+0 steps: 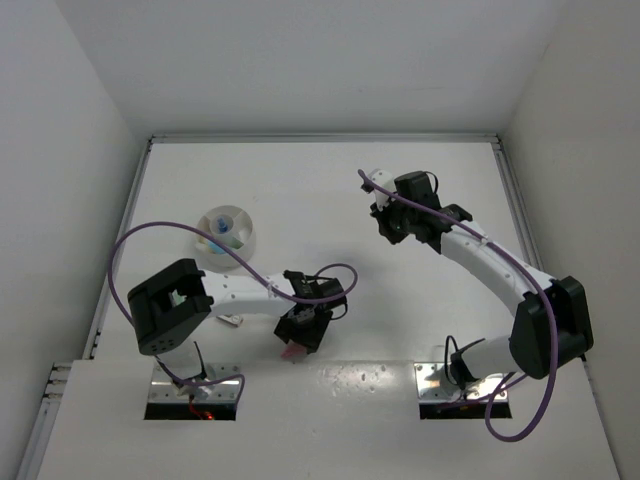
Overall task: Sort the stationery into containers
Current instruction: Pick up the pen from the corner of the board, then place the pen in the storage box.
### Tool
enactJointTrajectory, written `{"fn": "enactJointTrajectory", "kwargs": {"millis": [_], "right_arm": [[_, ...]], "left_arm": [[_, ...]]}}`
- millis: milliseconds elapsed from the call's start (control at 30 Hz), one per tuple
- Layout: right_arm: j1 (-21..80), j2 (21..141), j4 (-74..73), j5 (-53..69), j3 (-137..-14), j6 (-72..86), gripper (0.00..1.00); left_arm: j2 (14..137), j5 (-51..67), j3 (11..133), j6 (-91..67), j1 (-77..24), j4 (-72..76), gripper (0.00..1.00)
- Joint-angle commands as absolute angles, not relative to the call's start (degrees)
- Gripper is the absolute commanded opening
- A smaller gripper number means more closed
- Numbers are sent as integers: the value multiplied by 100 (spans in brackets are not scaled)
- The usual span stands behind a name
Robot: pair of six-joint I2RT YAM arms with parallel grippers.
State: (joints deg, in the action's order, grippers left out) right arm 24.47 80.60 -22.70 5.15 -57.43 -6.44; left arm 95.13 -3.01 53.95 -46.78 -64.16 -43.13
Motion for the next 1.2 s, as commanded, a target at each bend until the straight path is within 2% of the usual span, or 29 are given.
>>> {"fn": "enactJointTrajectory", "kwargs": {"millis": [0, 167, 400, 467, 600, 633, 733, 867, 900, 967, 1167], "right_arm": [[2417, 7963, -2101, 606, -5722, -703, 6], [2417, 7910, -2101, 606, -5722, -703, 6], [2417, 7910, -2101, 606, -5722, -703, 6], [2417, 7910, -2101, 606, -5722, -703, 6], [2417, 7910, -2101, 606, -5722, -703, 6], [2417, 7910, -2101, 606, -5722, -703, 5], [2417, 7963, -2101, 606, -5722, -703, 3], [2417, 8024, -2101, 659, -5722, -703, 3], [2417, 8024, -2101, 659, -5722, -703, 3], [2417, 8086, -2101, 659, -5722, -703, 3], [2417, 8139, -2153, 712, -5722, -756, 2]], "left_arm": [[9343, -158, 5212, -4623, -6469, -4245, 62], [9457, -158, 5159, -4623, -6469, -4070, 54], [9642, -44, 5159, -4570, -6469, -3902, 28], [9485, -131, 5237, -4640, -6417, -3902, 26], [8984, -762, 5378, -5008, -6109, -3973, 11], [8608, -930, 5379, -5140, -5882, -3973, 2], [7807, -1615, 5379, -5448, -5433, -3342, 0], [7488, -3003, 5378, -5774, -4984, -2603, 0], [7567, -3589, 5518, -5992, -4879, -2541, 0], [7786, -4015, 5756, -6046, -4564, -2488, 0], [9131, -4561, 7118, -5836, -3912, -2865, 0]]}}
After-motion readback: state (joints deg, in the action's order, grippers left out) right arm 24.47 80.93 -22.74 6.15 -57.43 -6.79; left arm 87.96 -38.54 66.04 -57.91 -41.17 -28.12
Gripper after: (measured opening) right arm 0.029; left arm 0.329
